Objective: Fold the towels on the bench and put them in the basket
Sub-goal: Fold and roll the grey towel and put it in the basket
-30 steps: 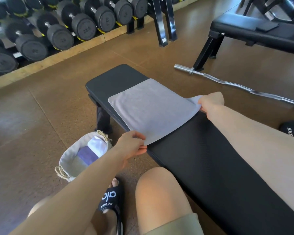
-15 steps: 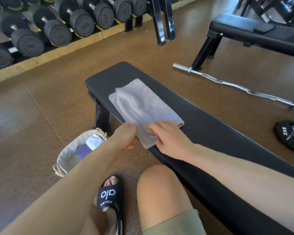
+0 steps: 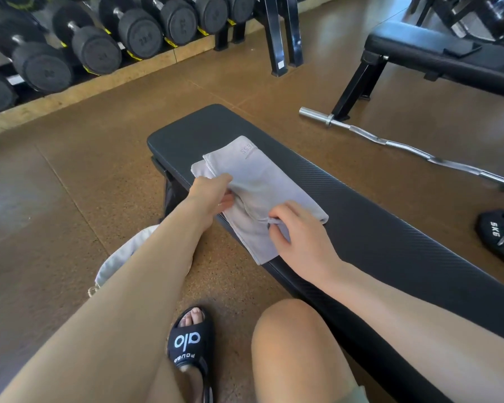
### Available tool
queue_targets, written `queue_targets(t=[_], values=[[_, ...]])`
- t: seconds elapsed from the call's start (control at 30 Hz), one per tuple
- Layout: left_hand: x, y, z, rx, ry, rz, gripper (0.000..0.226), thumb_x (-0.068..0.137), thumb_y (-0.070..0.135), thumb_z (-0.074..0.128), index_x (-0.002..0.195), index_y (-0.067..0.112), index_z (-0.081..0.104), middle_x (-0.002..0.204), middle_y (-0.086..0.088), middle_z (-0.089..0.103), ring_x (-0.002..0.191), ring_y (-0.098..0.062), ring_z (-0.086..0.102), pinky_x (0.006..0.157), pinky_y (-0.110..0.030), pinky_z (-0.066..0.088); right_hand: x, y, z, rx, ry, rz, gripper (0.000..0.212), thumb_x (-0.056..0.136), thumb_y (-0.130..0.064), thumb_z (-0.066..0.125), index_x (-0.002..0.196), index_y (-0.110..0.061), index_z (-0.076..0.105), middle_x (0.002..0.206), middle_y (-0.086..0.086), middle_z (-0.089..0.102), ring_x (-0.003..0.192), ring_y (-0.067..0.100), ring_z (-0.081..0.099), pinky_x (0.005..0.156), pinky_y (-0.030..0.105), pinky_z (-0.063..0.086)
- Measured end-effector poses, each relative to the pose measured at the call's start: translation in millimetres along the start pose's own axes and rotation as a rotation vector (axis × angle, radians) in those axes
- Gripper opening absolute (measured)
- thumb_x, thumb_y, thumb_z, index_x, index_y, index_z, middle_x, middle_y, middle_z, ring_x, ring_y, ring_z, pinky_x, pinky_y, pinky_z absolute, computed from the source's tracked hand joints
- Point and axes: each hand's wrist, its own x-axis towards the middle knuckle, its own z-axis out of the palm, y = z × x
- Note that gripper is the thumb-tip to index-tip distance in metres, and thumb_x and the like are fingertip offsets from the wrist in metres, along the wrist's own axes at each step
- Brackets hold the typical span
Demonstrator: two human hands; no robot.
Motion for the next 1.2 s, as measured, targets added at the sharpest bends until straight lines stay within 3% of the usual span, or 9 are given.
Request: queue_targets(t=[0.2, 0.3, 0.43, 0.57, 0.73, 0.93, 1.1, 1.2], values=[[14, 6, 4, -0.113, 0.093, -0.024, 0.062, 0.084, 0.023, 0.074, 0.135, 0.006, 0.043, 0.116, -0.015, 0.066, 0.088, -0.022, 0.074, 0.058, -0.027, 0.06, -8, -6, -11, 0.012, 0.123, -0.035, 0.011, 0.094, -0.014, 0.049, 0.092, -0.008, 0.058, 0.088, -0.002, 0.057, 0.075, 0.016, 0.05, 0.062, 0.025, 0.039], [21, 6, 7, -0.106, 0.128, 0.083, 0.051, 0.086, 0.008, 0.069, 0.126, 0.016, 0.039, 0.116, -0.014, 0.062, 0.09, -0.021, 0.072, 0.063, -0.026, 0.061, -13, -6, -12, -0.041, 0.106, -0.102, 0.005, 0.093, -0.005, 0.056, 0.09, -0.007, 0.06, 0.088, 0.001, 0.058, 0.075, 0.019, 0.052, 0.065, 0.033, 0.045], [24, 9, 7, 0.119, 0.127, 0.201, 0.045, 0.089, 0.001, 0.058, 0.131, 0.018, 0.055, 0.107, -0.004, 0.058, 0.076, -0.013, 0.062, 0.074, -0.026, 0.06, -18, -3, -11, -0.082, 0.054, -0.15, 0.006, 0.092, -0.005, 0.057, 0.09, -0.009, 0.06, 0.09, 0.001, 0.058, 0.076, 0.017, 0.05, 0.069, 0.033, 0.045], [29, 8, -4, 0.234, 0.125, 0.253, 0.049, 0.09, 0.005, 0.058, 0.137, 0.021, 0.058, 0.13, 0.002, 0.056, 0.085, -0.008, 0.064, 0.079, -0.027, 0.06, -23, -1, -10, -0.096, 0.001, -0.182, 0.005, 0.092, -0.006, 0.058, 0.09, -0.01, 0.059, 0.09, 0.0, 0.057, 0.075, 0.017, 0.048, 0.07, 0.031, 0.043], [22, 5, -13, 0.386, 0.107, 0.338, 0.061, 0.087, 0.01, 0.061, 0.145, 0.025, 0.05, 0.139, 0.007, 0.05, 0.081, -0.012, 0.069, 0.084, -0.037, 0.061, -24, 5, 2, -0.167, -0.091, -0.093, 0.009, 0.086, -0.012, 0.054, 0.095, -0.012, 0.057, 0.098, 0.0, 0.054, 0.082, 0.022, 0.051, 0.078, 0.035, 0.044], [21, 3, -25, 0.385, 0.134, 0.337, 0.057, 0.088, 0.011, 0.063, 0.143, 0.024, 0.052, 0.123, 0.007, 0.052, 0.077, -0.012, 0.069, 0.082, -0.036, 0.062, -30, 12, 11, -0.272, -0.069, -0.2, 0.013, 0.086, 0.0, 0.052, 0.088, -0.01, 0.059, 0.099, 0.004, 0.057, 0.085, 0.026, 0.051, 0.08, 0.035, 0.041], [25, -7, -31, 0.448, 0.103, 0.257, 0.064, 0.088, 0.012, 0.066, 0.147, 0.022, 0.044, 0.142, 0.0, 0.048, 0.084, -0.017, 0.07, 0.08, -0.033, 0.062, -32, 14, 7, -0.238, -0.025, -0.249, 0.016, 0.084, 0.006, 0.055, 0.087, -0.008, 0.061, 0.097, 0.005, 0.06, 0.083, 0.027, 0.054, 0.08, 0.037, 0.042], [27, -10, -32, 0.506, 0.095, 0.251, 0.068, 0.087, 0.014, 0.068, 0.148, 0.022, 0.04, 0.143, -0.001, 0.046, 0.089, -0.019, 0.069, 0.08, -0.035, 0.062, -35, 15, 4, -0.223, -0.097, -0.247, 0.013, 0.089, -0.001, 0.052, 0.092, -0.009, 0.062, 0.103, 0.004, 0.059, 0.09, 0.026, 0.054, 0.085, 0.037, 0.043]])
